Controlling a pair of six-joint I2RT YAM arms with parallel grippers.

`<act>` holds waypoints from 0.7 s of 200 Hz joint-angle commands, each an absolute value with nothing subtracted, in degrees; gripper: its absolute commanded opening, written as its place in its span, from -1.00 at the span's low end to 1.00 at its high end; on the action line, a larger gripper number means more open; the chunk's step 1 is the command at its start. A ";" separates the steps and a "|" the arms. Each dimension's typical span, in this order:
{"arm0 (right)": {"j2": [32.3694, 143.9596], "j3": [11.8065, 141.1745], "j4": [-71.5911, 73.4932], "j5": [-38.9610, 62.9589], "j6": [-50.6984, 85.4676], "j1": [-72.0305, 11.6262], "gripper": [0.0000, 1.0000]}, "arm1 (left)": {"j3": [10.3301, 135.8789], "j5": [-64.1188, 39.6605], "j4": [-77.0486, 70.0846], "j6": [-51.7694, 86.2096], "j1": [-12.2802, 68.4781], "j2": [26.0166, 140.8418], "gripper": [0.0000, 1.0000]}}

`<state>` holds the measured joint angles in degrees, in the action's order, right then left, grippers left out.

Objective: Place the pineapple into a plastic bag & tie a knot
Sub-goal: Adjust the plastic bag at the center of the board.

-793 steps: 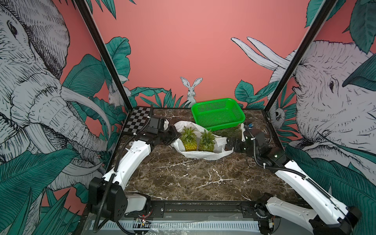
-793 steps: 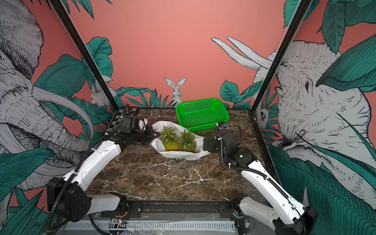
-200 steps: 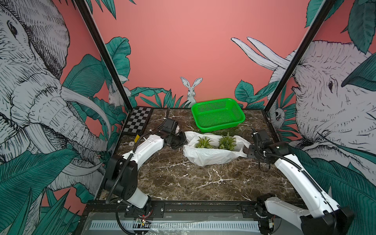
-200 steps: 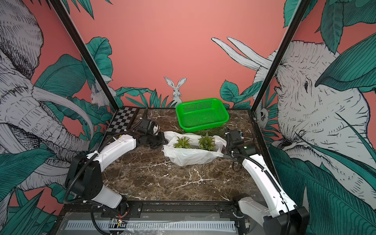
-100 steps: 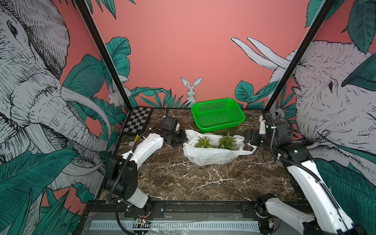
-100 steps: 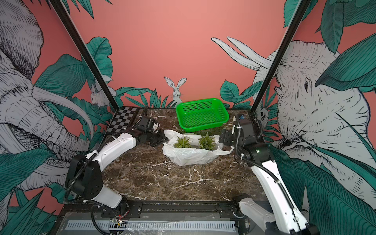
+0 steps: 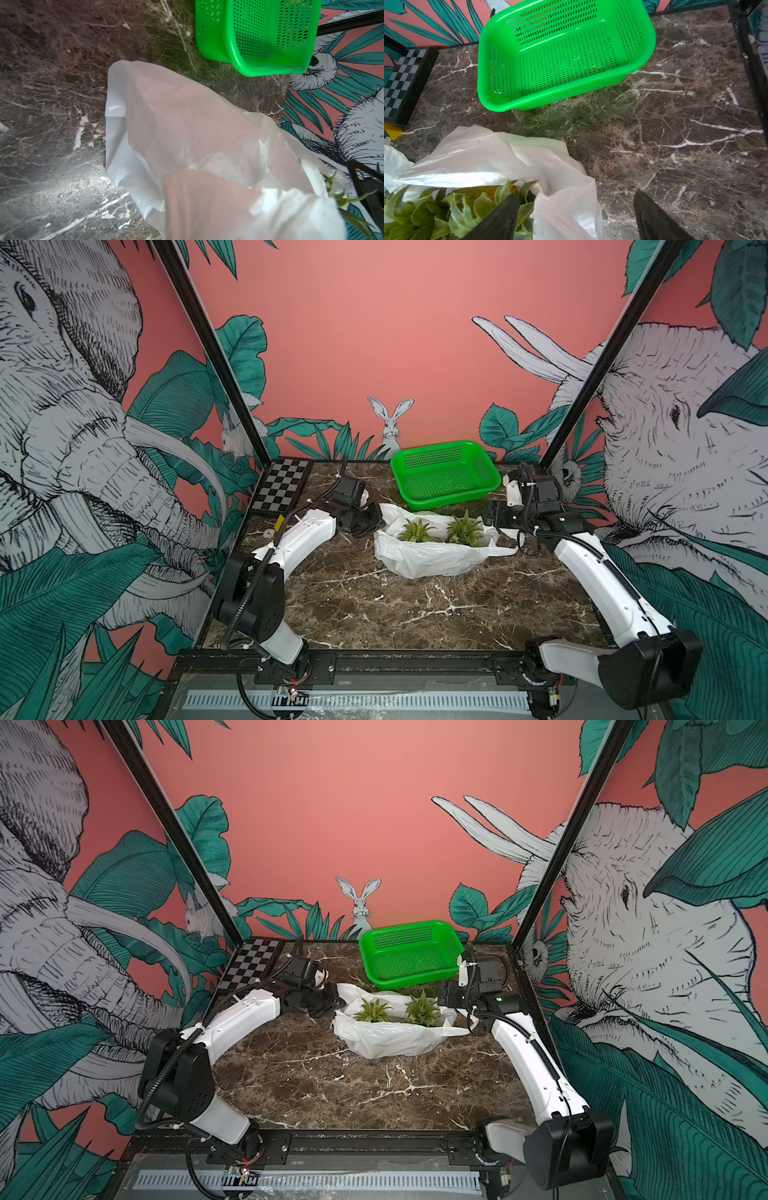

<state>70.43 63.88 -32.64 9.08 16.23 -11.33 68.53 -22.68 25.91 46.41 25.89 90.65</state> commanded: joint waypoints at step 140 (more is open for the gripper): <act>67.43 52.74 -28.68 14.26 20.88 -5.32 -1.00 | 71.37 -23.14 25.75 45.57 25.75 92.68 -1.00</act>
<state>65.65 53.45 -30.50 17.02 19.11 -6.00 70.11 -23.14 25.61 46.35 25.89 92.36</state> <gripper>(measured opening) 0.047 0.048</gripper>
